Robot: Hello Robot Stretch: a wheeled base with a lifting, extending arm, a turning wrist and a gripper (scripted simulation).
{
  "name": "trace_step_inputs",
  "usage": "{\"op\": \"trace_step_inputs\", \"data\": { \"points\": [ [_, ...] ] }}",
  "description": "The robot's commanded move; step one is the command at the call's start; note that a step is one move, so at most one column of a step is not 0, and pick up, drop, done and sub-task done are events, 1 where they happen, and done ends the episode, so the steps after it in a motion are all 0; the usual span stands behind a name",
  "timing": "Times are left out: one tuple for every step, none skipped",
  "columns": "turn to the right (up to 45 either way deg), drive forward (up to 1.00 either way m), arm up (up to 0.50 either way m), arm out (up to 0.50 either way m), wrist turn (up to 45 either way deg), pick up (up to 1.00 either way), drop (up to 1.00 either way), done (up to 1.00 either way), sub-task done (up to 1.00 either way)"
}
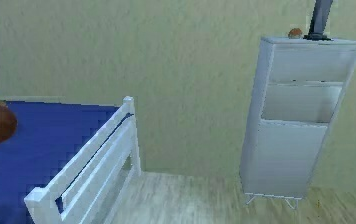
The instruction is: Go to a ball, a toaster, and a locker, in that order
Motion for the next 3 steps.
{"op": "trace_step_inputs", "data": {
  "points": [
    [0.0,0.5,0.0,0.0,0.0,0.0,0.0,0.0,0.0],
    [-45.0,0.0,0.0,0.0,0.0,0.0,0.0,0.0,0.0],
    [-15.0,0.0,0.0,0.0,0.0,0.0,0.0,0.0,0.0]
  ]
}}
